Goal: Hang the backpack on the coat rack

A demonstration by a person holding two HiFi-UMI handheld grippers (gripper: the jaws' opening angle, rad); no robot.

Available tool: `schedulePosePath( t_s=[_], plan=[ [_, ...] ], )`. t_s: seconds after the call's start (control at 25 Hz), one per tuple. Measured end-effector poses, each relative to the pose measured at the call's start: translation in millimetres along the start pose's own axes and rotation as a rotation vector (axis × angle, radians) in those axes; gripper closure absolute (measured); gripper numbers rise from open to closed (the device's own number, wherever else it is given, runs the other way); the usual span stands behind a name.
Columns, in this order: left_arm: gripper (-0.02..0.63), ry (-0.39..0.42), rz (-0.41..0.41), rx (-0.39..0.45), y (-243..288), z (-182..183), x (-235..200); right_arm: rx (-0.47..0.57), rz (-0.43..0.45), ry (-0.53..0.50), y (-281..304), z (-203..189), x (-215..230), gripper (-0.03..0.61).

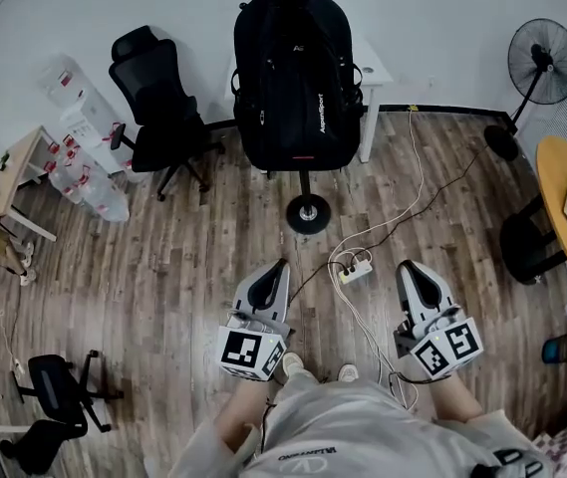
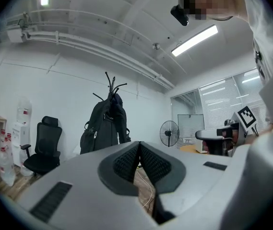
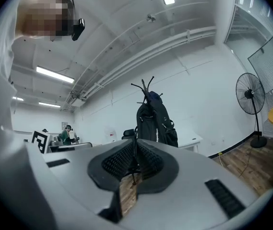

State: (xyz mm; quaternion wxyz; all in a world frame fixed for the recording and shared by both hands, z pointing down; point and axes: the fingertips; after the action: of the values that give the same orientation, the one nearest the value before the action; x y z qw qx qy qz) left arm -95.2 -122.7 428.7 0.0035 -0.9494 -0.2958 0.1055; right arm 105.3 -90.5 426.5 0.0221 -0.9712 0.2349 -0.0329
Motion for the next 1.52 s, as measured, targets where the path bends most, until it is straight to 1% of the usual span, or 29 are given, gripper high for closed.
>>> schedulePosePath(
  t_s=[0.12,0.24,0.32,0.44,0.6,0.72,0.88,1.08,1.4,1.52],
  plan=[
    [0.604,0.02,0.017,0.011,-3,0,41,0.012,0.036,0.012,-26,3,15,0.545],
    [0.604,0.049,0.035,0.031,-10,0,74,0.024,0.064,0.016,-45,3,25,0.545],
    [0.604,0.065,0.048,0.034,-17,-2,88,0.021,0.08,0.02,-55,0,26,0.545],
    [0.604,0.071,0.072,0.033,-22,-4,97,0.014,0.105,0.016,-64,-5,24,0.545],
    [0.604,0.068,0.112,0.033,-35,-4,98,-0.004,0.155,0.004,-66,-13,14,0.545],
    [0.604,0.064,0.126,0.011,-41,-8,96,0.01,0.162,0.006,-69,-13,9,0.545],
    [0.604,0.066,0.121,-0.013,-45,-12,95,0.022,0.147,0.01,-74,-16,10,0.546],
    [0.604,0.073,0.104,-0.017,-46,-12,88,0.027,0.111,0.015,-74,-18,10,0.545],
    [0.604,0.075,0.044,0.029,-73,11,68,0.056,0.009,0.02,-80,-6,-6,0.546],
    [0.604,0.073,0.046,0.053,-92,18,57,0.046,0.013,0.024,-81,-5,-24,0.548]
  ],
)
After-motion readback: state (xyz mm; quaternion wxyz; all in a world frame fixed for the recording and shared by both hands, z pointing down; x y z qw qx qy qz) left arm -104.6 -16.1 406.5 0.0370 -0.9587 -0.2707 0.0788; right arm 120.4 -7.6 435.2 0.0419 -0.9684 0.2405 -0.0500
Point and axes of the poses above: the fingertips, and each gripper's own axes: y forward along the fingers, x to its right, z out of its top, and after that the axes turned 10 degrees about -y, right-handed
